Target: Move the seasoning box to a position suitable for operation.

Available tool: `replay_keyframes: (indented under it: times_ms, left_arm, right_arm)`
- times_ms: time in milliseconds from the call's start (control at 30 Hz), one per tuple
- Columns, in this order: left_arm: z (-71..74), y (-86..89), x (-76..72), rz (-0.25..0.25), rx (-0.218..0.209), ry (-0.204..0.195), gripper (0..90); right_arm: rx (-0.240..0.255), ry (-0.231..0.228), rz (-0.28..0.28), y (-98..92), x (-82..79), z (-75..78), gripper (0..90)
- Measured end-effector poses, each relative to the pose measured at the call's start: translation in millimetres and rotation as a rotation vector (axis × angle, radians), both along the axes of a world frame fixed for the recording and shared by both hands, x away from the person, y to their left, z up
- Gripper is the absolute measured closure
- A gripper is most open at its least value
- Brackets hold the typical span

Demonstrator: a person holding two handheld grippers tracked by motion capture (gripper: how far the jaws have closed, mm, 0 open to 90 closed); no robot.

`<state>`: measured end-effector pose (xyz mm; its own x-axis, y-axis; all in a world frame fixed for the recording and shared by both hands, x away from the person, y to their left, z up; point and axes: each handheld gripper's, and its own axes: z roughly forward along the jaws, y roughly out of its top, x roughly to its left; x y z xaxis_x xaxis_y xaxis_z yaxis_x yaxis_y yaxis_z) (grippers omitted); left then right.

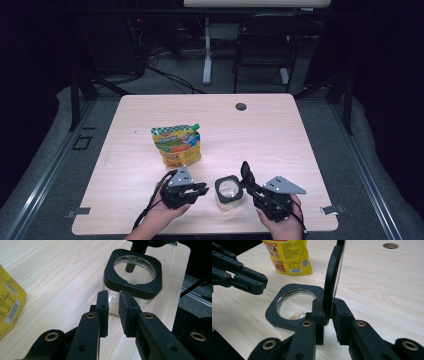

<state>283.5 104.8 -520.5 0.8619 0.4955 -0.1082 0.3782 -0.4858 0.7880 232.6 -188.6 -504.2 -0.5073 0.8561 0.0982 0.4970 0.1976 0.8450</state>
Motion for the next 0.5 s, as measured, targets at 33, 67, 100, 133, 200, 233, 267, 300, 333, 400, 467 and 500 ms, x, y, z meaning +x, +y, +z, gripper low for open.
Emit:
replay_keyframes:
  times_ms: [33, 67, 100, 133, 200, 233, 267, 300, 333, 400, 467, 500]
  left_arm:
    - [-0.2, 1.4, -0.1, 0.003, 0.005, 0.001, 77.3]
    - [-0.8, 2.8, 0.1, 0.006, 0.006, -0.003, 77.1]
    - [-1.1, 4.0, -0.2, 0.01, 0.006, 0.001, 76.9]
    - [-1.6, 5.1, -0.5, 0.016, 0.005, -0.001, 76.6]
    - [-1.8, 7.5, -1.3, 0.02, 0.009, 0.002, 76.1]
    - [-2.3, 7.9, -1.6, 0.025, 0.005, -0.001, 75.8]
    - [-2.4, 8.8, -2.2, 0.026, 0.005, 0.003, 75.6]
    - [-3.0, 9.5, -2.6, 0.028, 0.003, -0.004, 75.4]
    - [-3.1, 10.4, -3.8, 0.028, 0.005, 0.003, 75.1]
    - [-4.0, 11.4, -5.2, 0.026, 0.005, 0.002, 74.0]
    - [-5.4, 12.3, -6.3, 0.028, 0.006, -0.002, 73.1]
    - [-5.6, 12.9, -6.7, 0.026, 0.011, 0.002, 72.6]
  right_arm:
    - [0.003, 0.0, 0.004, 0.1, 1.5, -0.1, 81.2]
    - [0.008, 0.003, 0.006, 0.3, 2.6, -0.2, 82.1]
    - [0.008, 0.001, 0.009, 0.4, 3.9, -0.2, 82.7]
    - [0.011, 0.001, 0.012, 0.6, 5.2, -0.4, 83.3]
    - [0.019, 0.003, 0.018, 0.9, 8.9, -0.7, 84.4]
    - [0.021, 0.003, 0.024, 0.9, 10.9, -0.7, 84.6]
    - [0.022, 0.005, 0.024, 1.2, 12.1, -0.7, 84.6]
    - [0.025, 0.004, 0.031, 1.3, 14.0, -0.6, 84.7]
    - [0.024, 0.004, 0.036, 0.9, 15.6, 0.0, 84.8]
    - [0.026, 0.011, 0.05, 1.1, 20.1, 0.2, 85.0]
    - [0.038, 0.013, 0.077, 2.1, 25.0, -1.0, 85.0]
    - [0.044, 0.014, 0.091, 3.7, 27.7, -1.5, 85.1]
